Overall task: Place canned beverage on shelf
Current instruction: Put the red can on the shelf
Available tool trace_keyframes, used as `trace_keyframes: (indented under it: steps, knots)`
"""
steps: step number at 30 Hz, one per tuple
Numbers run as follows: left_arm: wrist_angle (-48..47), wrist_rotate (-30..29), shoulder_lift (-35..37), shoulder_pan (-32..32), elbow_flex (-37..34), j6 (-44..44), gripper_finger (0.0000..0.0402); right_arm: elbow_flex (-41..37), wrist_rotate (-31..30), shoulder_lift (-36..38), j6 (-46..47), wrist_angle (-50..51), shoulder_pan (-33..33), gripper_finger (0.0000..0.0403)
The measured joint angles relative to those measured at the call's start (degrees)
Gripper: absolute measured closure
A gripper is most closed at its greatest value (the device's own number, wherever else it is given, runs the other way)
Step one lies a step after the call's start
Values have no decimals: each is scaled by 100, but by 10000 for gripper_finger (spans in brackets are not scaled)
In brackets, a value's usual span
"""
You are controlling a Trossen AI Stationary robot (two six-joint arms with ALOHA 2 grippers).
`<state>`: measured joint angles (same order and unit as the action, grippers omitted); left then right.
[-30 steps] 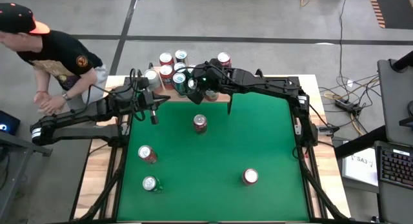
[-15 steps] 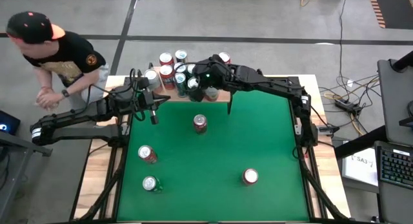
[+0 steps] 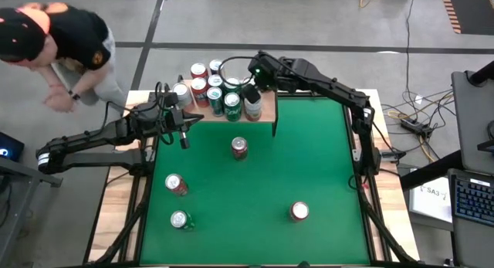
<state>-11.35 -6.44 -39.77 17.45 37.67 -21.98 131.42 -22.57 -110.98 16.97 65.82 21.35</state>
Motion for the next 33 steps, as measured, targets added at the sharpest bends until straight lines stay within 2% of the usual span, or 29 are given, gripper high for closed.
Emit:
trace_keyframes:
  steps: [10,22,33]
  knots:
    - [1,1,0,-1,0,0,402,-68,4,0,3,-18,-49,390]
    - [-1,1,0,0,0,-2,402,139,18,197,1055,1413,-288,390]
    - [-2,0,0,0,0,-2,402,-45,55,166,1246,1214,-686,390]
